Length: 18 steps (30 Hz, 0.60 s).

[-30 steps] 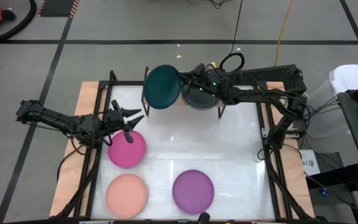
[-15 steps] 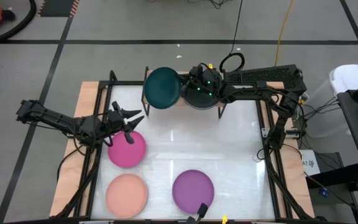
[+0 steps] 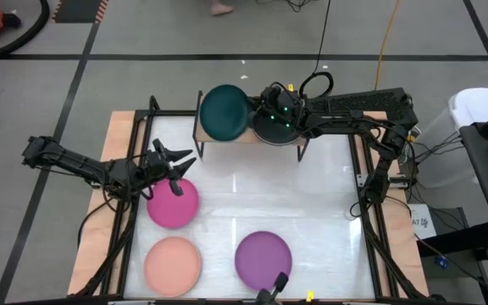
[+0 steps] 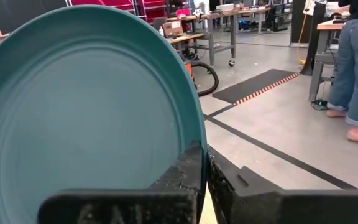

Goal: Place and stack plates onto a shelf
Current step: Put the green plate on the shelf

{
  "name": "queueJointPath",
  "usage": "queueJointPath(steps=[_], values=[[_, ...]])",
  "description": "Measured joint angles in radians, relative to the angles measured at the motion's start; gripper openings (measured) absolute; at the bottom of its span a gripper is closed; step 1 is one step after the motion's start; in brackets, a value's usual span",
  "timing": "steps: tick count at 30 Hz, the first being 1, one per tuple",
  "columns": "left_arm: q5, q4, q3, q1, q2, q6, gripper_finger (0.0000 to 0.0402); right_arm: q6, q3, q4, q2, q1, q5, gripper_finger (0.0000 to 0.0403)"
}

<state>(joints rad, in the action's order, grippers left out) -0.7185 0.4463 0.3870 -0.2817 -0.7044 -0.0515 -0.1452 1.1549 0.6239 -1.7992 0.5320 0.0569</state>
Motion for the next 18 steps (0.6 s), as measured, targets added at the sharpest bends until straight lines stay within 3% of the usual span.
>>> queueJointPath(steps=[18], values=[[0.002,-0.001,0.000,0.000,-0.004,0.008,0.0136,0.027,0.000,-0.010,0.000,0.000,0.004,0.0013]])
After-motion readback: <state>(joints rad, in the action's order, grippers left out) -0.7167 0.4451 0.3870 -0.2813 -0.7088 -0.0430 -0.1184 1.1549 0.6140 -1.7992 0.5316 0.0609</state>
